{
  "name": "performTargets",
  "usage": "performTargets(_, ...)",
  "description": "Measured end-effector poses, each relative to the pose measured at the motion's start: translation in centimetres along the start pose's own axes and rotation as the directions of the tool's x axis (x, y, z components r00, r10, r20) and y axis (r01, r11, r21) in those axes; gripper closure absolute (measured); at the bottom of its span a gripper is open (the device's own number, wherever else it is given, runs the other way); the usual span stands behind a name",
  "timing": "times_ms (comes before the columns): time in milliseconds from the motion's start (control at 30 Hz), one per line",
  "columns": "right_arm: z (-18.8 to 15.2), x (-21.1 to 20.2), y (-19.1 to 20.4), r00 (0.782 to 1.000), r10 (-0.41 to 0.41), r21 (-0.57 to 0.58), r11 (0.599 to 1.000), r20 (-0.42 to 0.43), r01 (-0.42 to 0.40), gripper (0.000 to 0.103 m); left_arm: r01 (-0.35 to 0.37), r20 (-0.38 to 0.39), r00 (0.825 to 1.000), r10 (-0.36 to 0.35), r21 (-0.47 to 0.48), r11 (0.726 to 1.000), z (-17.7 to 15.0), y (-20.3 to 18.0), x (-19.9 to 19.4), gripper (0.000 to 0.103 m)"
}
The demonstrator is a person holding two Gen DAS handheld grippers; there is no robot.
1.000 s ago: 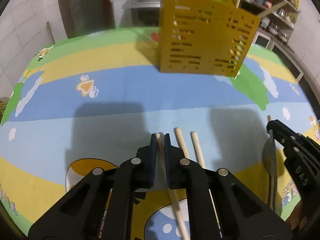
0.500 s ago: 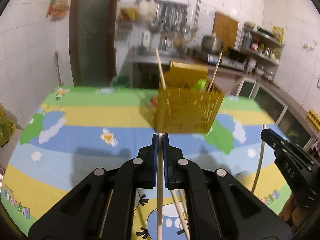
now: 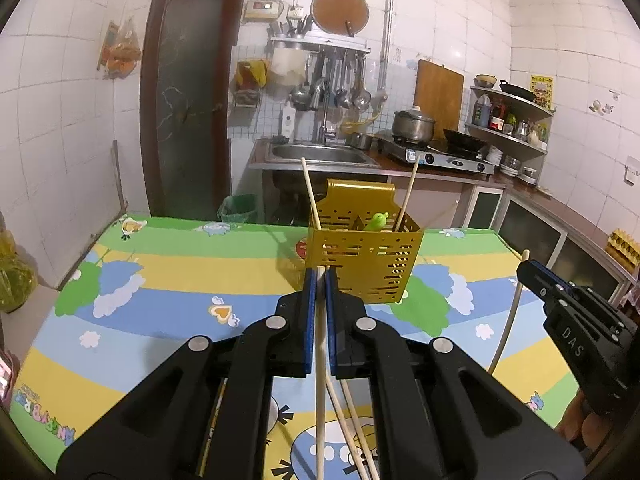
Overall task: Organize utensils
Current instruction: 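Lift both chopsticks and lower them into the yellow basket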
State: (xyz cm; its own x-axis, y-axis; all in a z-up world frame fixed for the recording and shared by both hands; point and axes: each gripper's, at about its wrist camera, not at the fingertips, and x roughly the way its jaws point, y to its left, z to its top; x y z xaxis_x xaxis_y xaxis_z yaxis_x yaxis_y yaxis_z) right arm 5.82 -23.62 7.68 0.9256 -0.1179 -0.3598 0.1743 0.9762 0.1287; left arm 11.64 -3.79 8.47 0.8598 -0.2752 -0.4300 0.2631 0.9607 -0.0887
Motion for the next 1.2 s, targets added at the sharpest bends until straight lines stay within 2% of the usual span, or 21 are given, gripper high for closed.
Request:
performTargets(233,1.3,-0.8,0.3,0.999,0.008,-0.008,1.000,0.039,-0.007,0.097,-0.003,0.017,1.000,0.003,0.009,1.000,0.9,-0.5,-0.3,0.099)
performTargets(500,3.7,0.0,1.5,0.997,0.009,-0.049,0.999,0.073,-0.006,0.097,-0.003,0.048,0.999,0.002,0.025,1.000,3.6,-0.9,0.5,0.099)
performTargets(867,8.5,0.2,2.9,0.989,0.033,-0.084,0.996,0.145,-0.021,0.097,0.018,0.113,0.993,-0.020,0.025,1.000,9.6,-1.3,0.8,0.099)
performTargets(1200,14.5,1.6,3.4,0.971,0.056,-0.065,0.997,0.231,-0.042,0.097,0.035,0.212,0.977,-0.037,0.014,0.999,15.5,-2.1,1.1,0.099)
